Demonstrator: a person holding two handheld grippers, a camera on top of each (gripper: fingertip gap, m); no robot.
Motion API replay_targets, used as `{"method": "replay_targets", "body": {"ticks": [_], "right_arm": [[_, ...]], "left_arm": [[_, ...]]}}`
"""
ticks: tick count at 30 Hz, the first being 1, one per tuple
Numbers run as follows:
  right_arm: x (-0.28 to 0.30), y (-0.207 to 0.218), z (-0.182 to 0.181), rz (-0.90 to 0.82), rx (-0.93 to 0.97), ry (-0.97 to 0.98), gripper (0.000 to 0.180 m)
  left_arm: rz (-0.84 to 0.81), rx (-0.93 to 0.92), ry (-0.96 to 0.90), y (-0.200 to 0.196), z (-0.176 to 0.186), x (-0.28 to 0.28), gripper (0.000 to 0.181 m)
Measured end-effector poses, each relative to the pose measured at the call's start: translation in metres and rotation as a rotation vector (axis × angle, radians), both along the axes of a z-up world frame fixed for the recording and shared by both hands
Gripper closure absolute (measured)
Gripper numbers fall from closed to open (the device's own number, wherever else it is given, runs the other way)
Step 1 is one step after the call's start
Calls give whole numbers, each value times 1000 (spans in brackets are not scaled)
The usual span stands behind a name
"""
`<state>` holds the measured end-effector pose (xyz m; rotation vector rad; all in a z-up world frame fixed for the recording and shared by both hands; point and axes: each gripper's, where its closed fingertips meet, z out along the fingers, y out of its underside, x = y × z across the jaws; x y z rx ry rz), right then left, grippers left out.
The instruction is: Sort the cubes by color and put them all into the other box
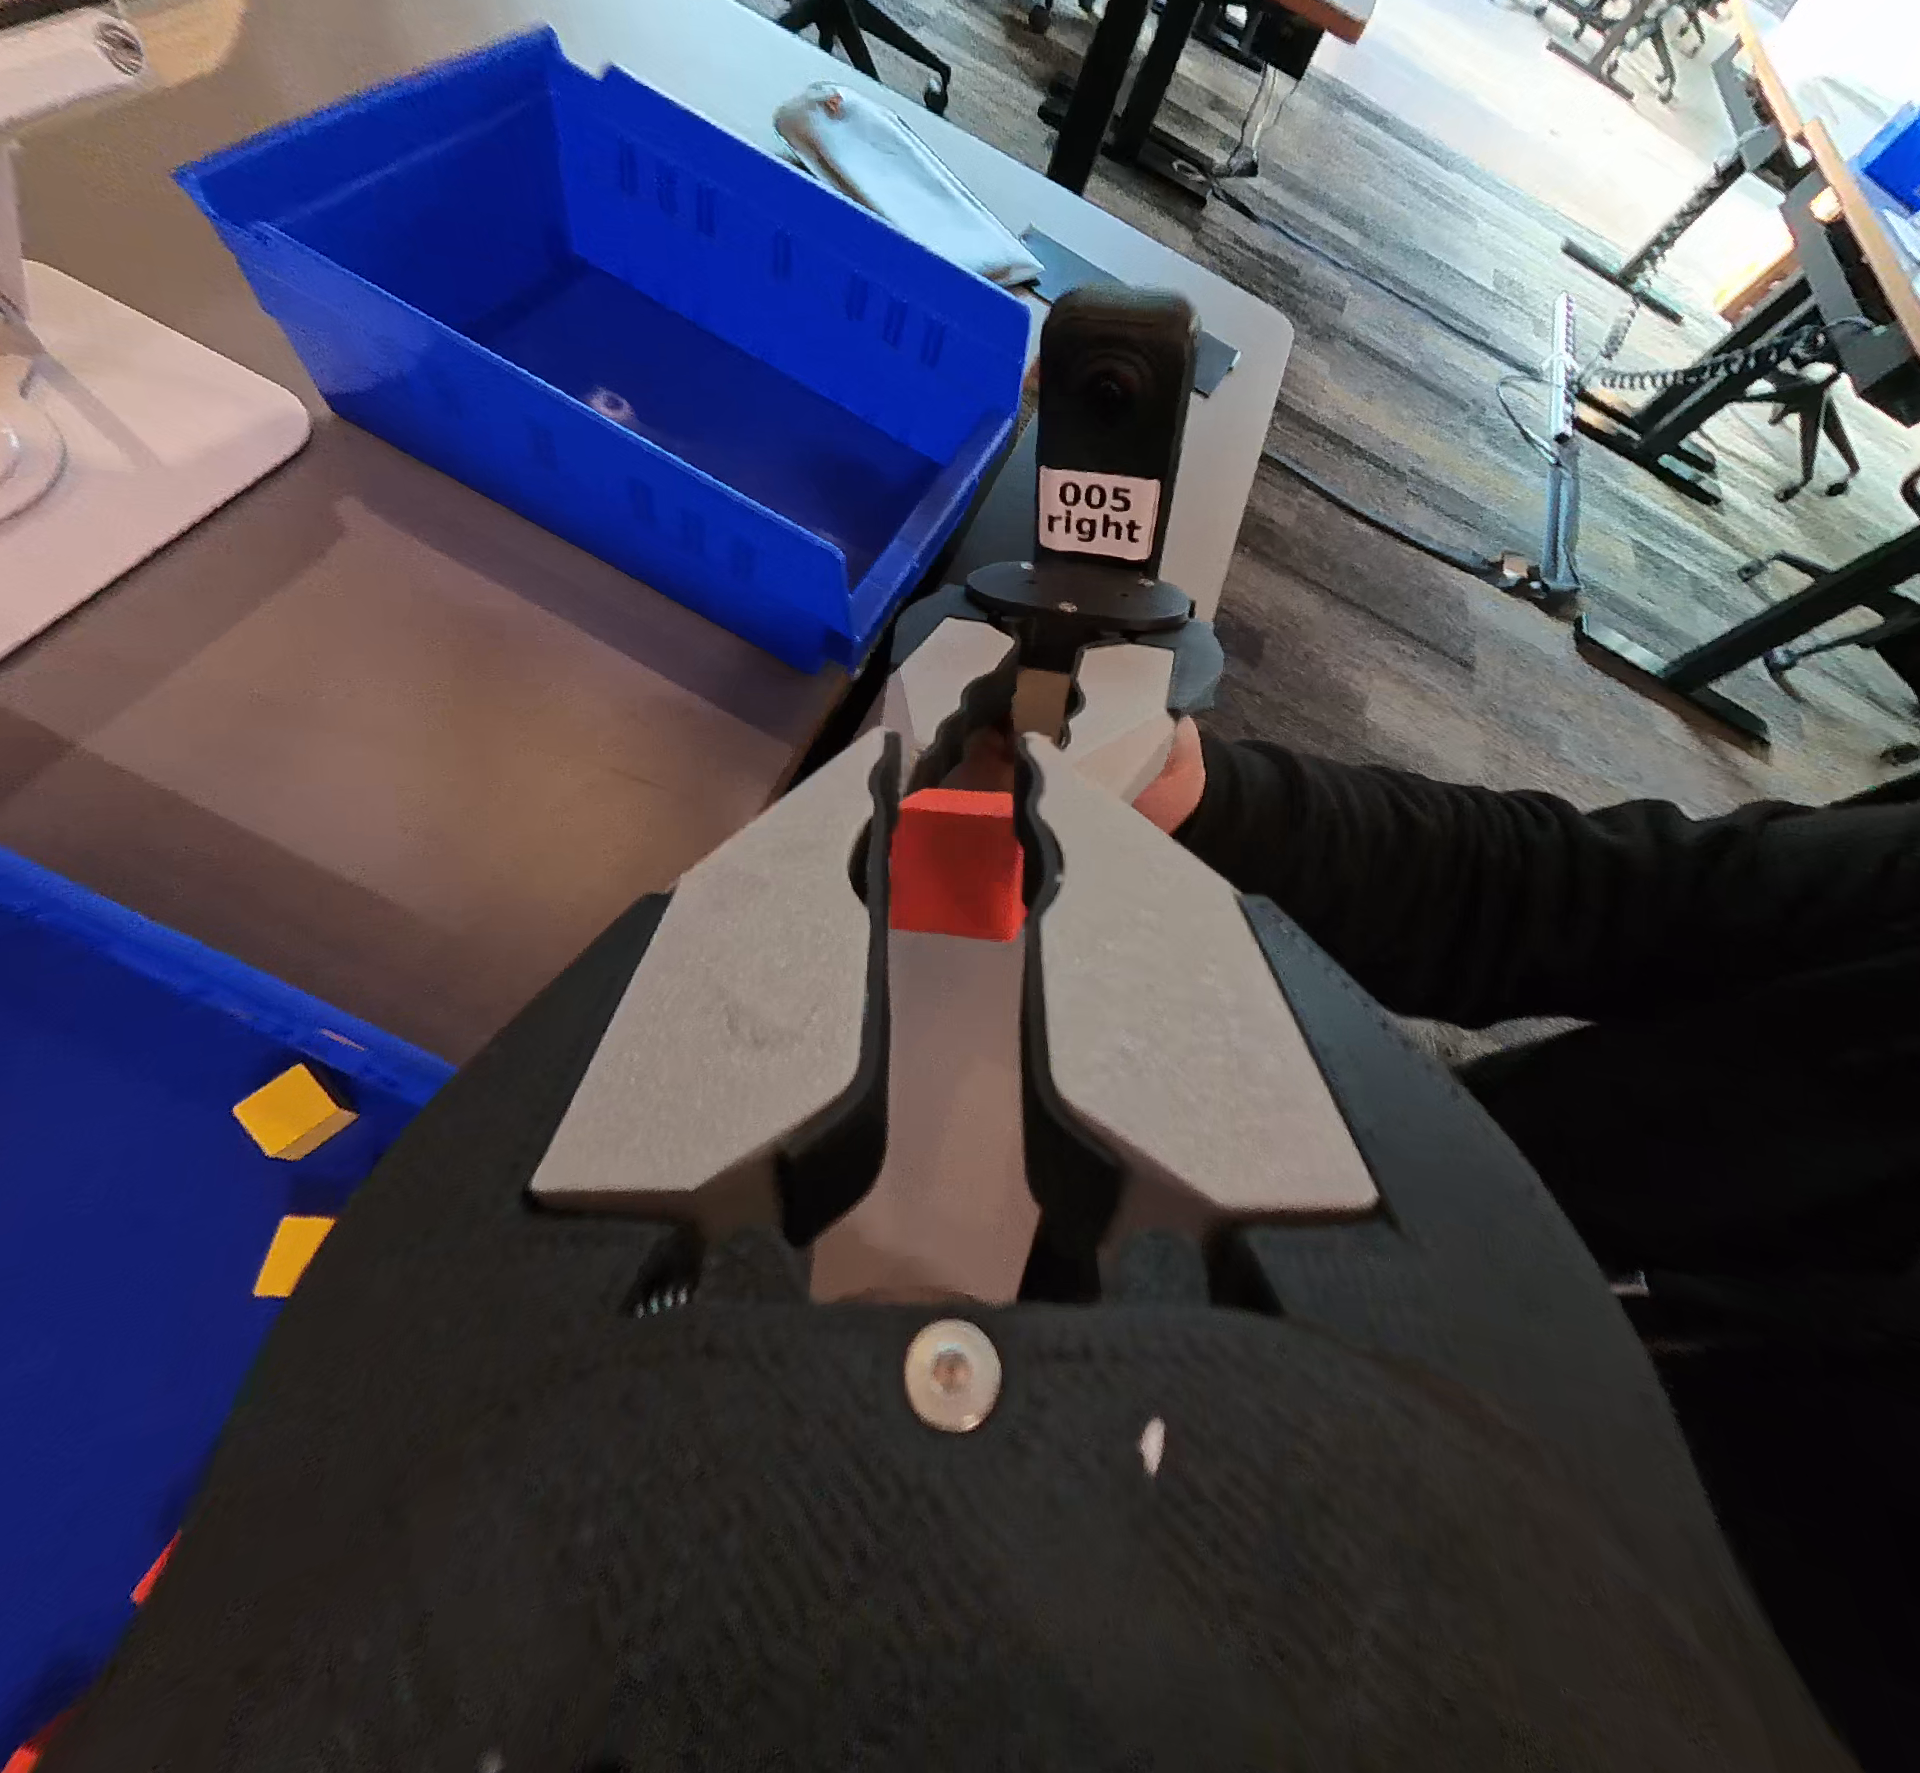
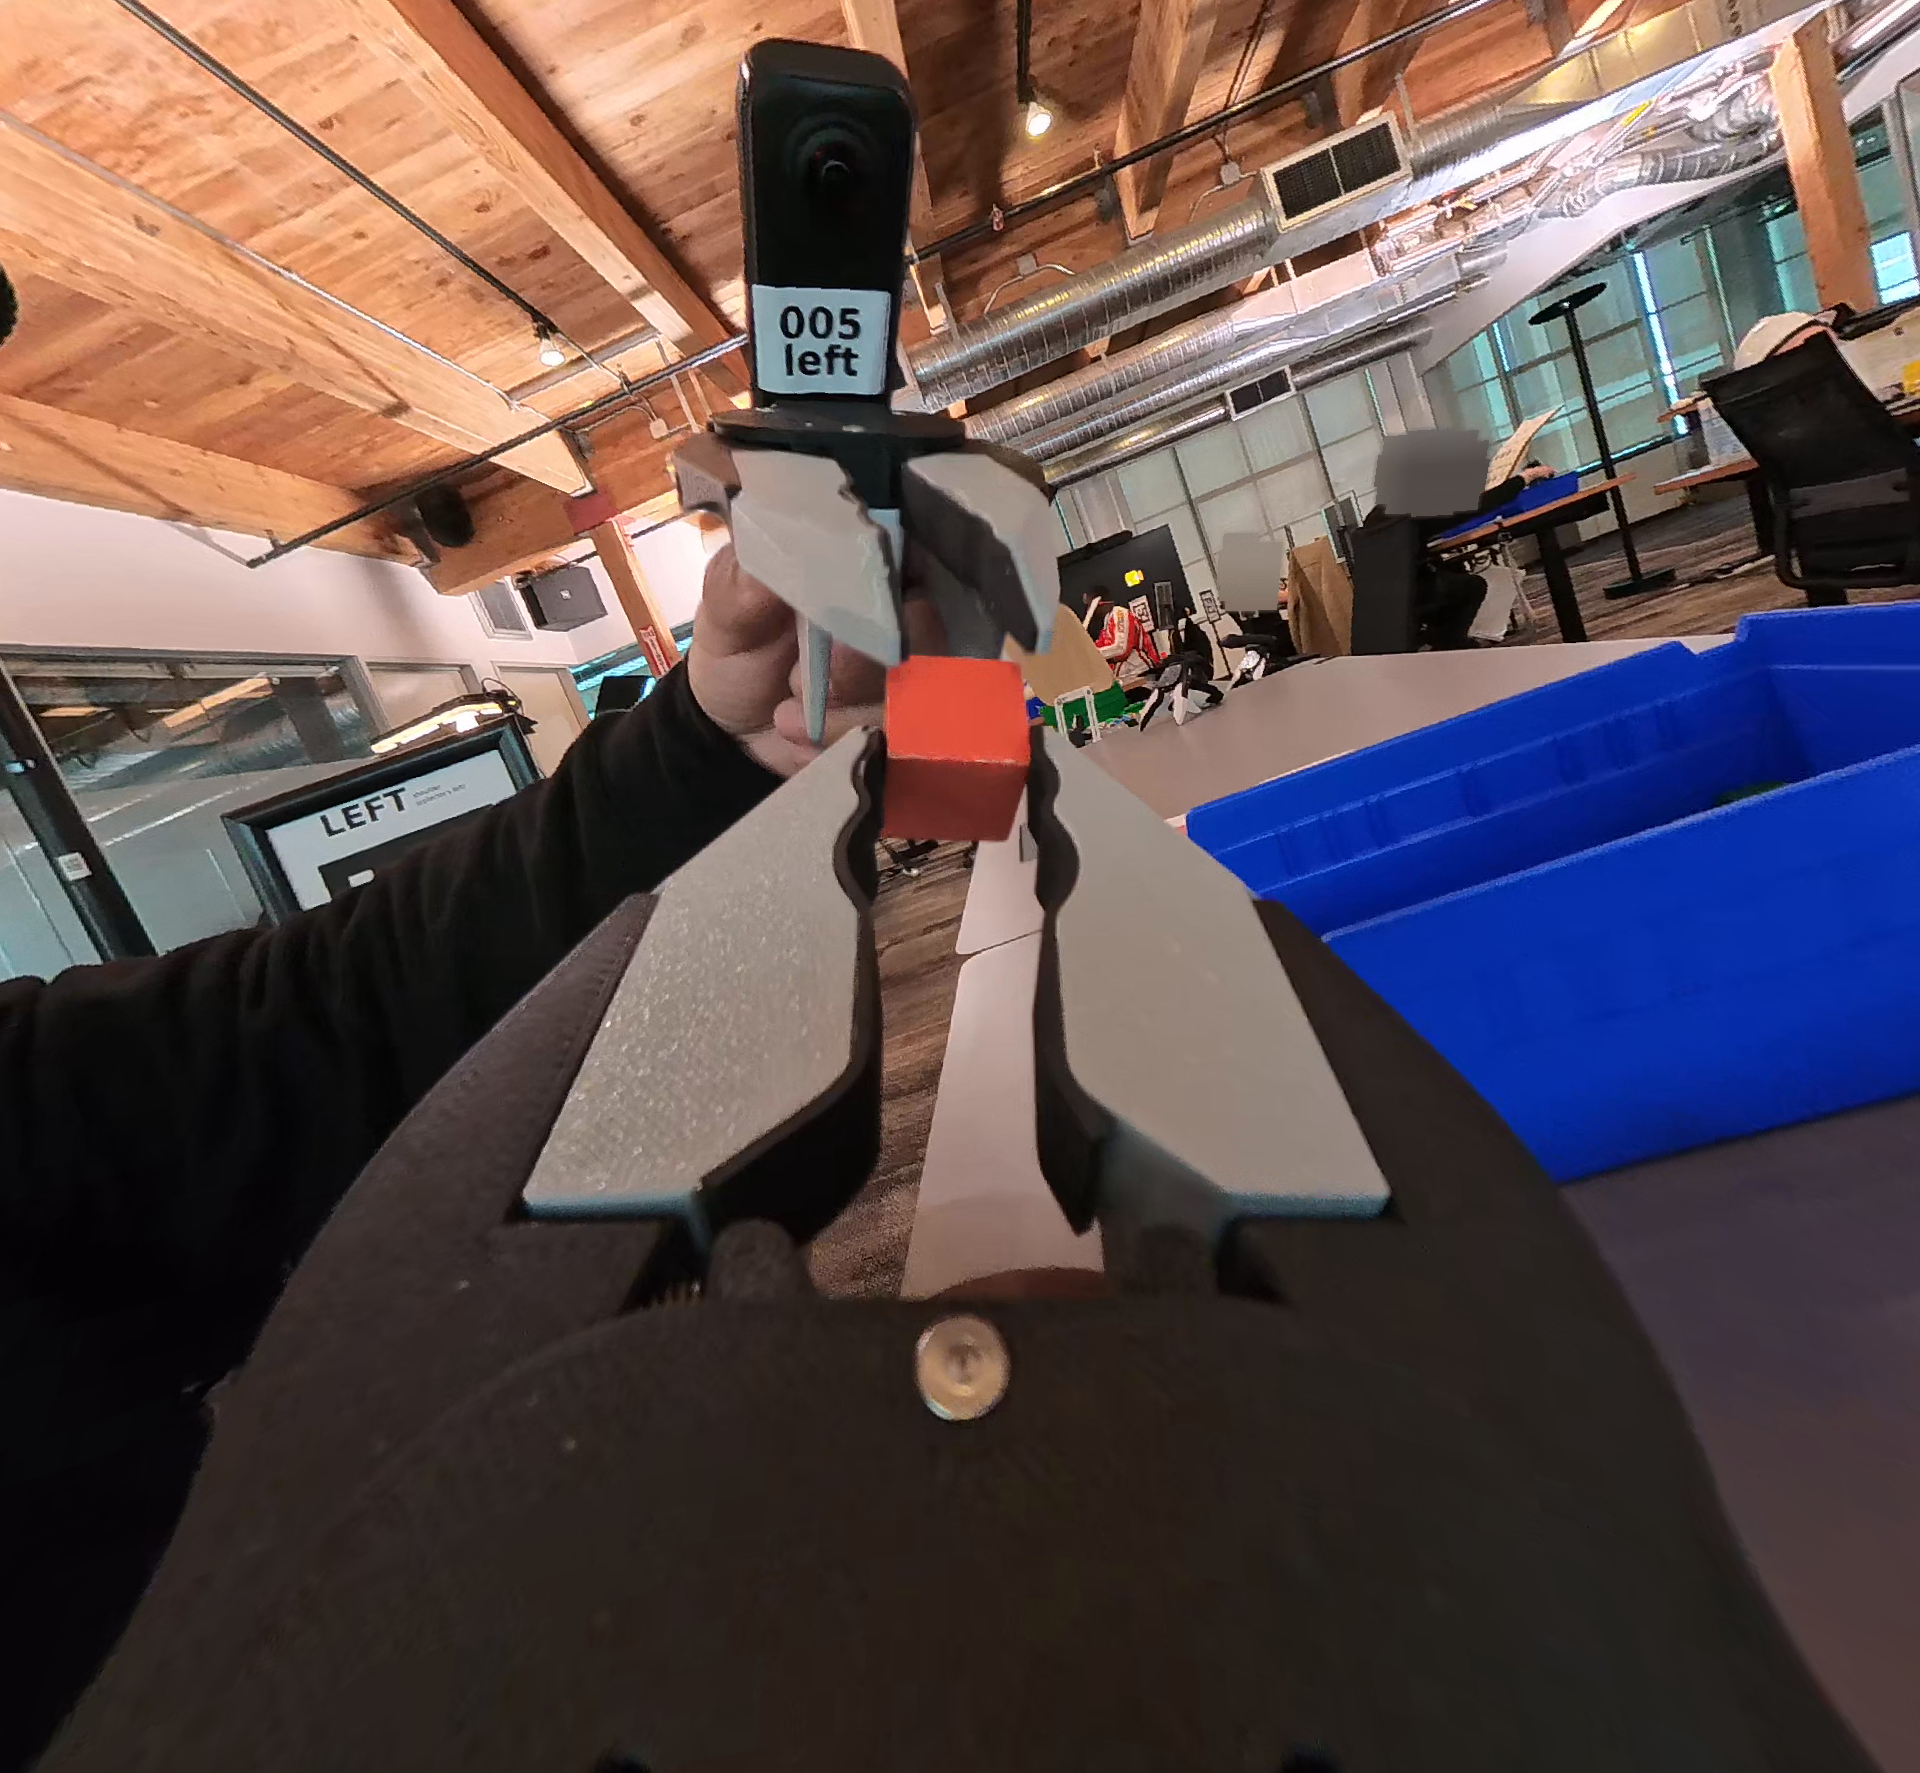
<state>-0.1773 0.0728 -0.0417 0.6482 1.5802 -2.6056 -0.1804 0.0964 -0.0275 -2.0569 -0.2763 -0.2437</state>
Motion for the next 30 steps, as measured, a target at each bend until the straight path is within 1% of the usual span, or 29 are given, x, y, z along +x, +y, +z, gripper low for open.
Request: {"method": "replay_targets", "body": {"ticks": [4,8,11,14,16,19,22,25,28,30], "right_arm": [[-6,1,-5,-20,9,-25,156],[-9,7,-3,-39,-3,-37,156],[-12,17,0,-100,27,-26,156],[-15,44,10,-213,89,6,156],[-16,77,19,-339,155,25,155],[-17,147,21,-603,325,10,155],[-16,215,3,-824,512,-105,155],[-17,254,-24,-922,672,-255,155],[-23,286,-72,-969,991,-408,155],[-29,304,-95,-963,1146,-506,155]], "left_arm": [[93,69,-19,-8,13,-16,159],[278,58,-5,-31,10,-37,156],[333,93,-40,-50,3,-30,154],[354,130,-42,-69,-11,-12,153],[368,147,-37,-81,-26,0,153],[369,100,-54,-95,-59,18,153],[358,15,-33,-106,-91,31,153],[356,-40,40,-112,-106,34,153],[318,-62,95,-113,-108,38,153],[297,-50,121,-112,-105,38,153]]}}
